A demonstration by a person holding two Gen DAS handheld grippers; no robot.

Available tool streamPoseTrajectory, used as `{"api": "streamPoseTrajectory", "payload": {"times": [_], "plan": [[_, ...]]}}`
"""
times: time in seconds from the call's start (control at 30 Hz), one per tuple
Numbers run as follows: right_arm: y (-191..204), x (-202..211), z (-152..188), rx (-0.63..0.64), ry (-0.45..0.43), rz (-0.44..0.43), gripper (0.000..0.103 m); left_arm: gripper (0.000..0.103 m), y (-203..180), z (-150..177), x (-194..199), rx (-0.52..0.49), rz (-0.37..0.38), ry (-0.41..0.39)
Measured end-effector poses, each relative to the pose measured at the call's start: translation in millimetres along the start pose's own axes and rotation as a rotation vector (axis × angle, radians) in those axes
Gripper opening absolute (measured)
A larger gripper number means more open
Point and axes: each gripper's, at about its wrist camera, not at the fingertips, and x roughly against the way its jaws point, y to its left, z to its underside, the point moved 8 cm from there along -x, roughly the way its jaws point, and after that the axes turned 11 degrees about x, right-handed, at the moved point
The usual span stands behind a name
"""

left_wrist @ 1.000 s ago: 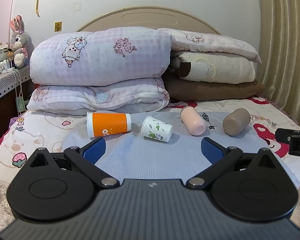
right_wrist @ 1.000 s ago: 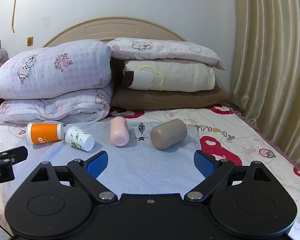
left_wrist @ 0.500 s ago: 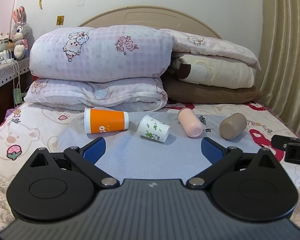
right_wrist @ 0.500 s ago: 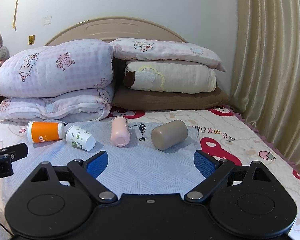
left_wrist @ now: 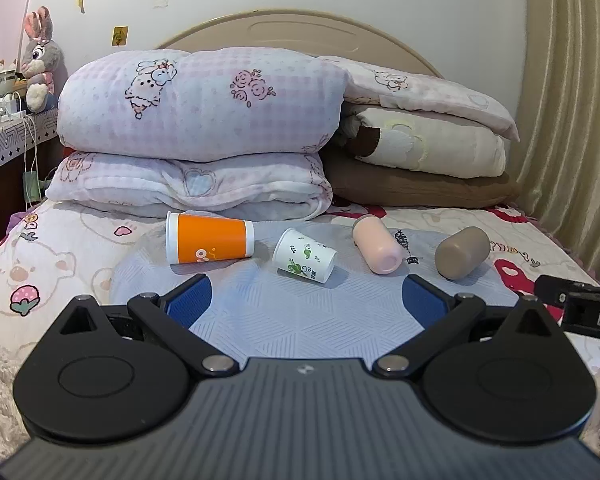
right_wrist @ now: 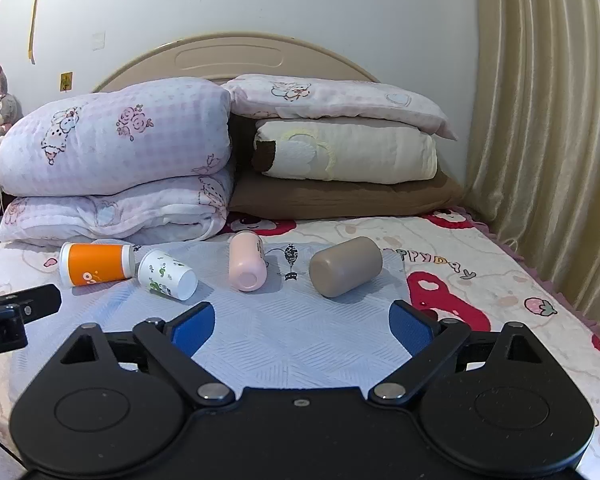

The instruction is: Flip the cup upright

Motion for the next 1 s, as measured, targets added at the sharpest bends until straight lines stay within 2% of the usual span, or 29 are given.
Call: {"api": "streamPoseTrajectory", "payload": {"times": [0.63, 1.0], "plan": [[-1, 0, 0, -0.011, -0.006, -0.009, 0.102, 0.103, 1, 1, -1, 0.025, 0.012, 0.021], [-1, -2, 0, -0.008, -0.001, -0.01, 0.102, 0.103, 11, 3, -7, 0.08, 0.007, 0.044]]}}
